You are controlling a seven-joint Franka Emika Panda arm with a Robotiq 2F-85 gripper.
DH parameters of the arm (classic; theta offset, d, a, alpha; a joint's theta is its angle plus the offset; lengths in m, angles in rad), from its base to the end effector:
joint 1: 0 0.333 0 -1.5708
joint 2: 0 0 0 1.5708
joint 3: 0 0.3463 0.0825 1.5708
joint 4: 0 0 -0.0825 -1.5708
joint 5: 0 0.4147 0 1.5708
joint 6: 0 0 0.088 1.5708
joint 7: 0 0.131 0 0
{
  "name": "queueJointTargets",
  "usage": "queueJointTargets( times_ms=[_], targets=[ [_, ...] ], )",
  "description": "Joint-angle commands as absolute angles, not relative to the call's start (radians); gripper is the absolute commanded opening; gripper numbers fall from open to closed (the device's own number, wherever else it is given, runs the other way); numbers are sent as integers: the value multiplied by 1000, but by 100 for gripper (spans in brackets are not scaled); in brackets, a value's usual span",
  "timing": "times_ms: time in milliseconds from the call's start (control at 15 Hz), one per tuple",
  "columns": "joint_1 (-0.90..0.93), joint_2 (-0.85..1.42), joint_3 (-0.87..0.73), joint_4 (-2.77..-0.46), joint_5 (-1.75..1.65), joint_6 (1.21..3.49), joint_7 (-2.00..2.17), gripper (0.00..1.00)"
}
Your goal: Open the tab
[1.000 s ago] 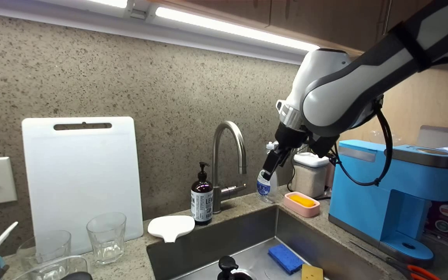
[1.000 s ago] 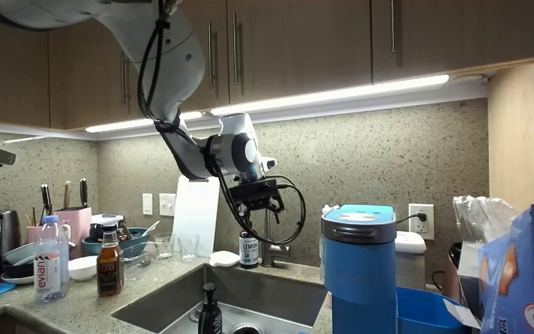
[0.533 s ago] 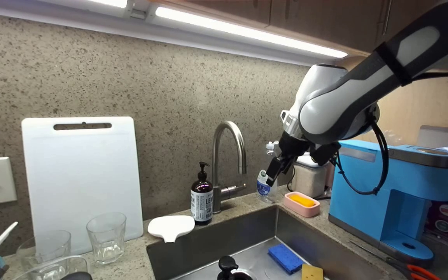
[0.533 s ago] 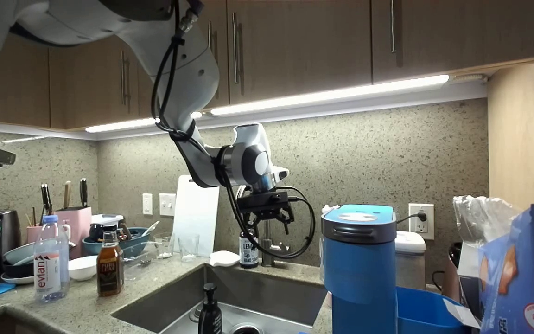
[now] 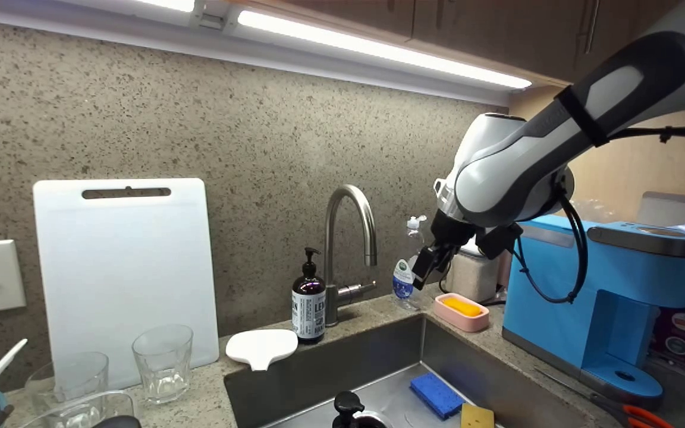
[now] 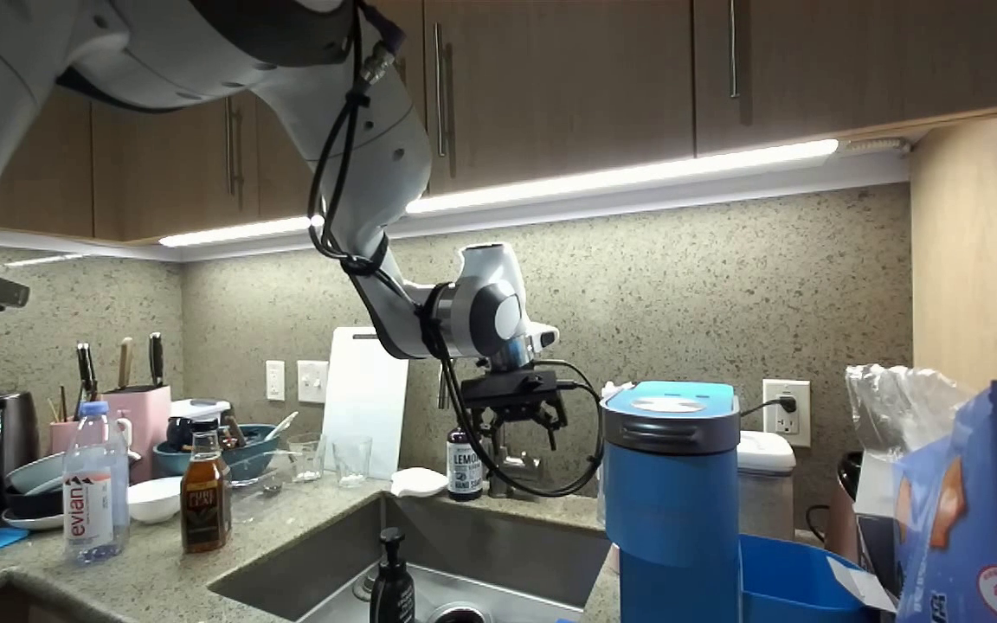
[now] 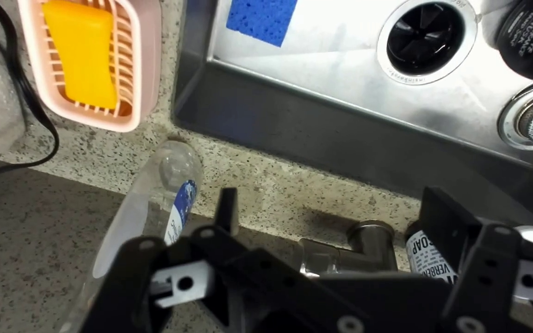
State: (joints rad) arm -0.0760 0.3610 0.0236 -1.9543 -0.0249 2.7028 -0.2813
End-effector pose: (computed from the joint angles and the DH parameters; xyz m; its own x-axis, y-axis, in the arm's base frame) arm 0.6904 -0.0365 0.3195 0.8992 0.2481 0.3603 0.2213 -0.9685 0.1145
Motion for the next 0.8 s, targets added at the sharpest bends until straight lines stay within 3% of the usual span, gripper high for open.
queueJointTargets(
  times_ms=[0,733],
  targets=[
    [-76,368,28,-1947,-30,2701,-278,100],
    [-105,554,92,-1773,-3,2670,-319,100]
  ],
)
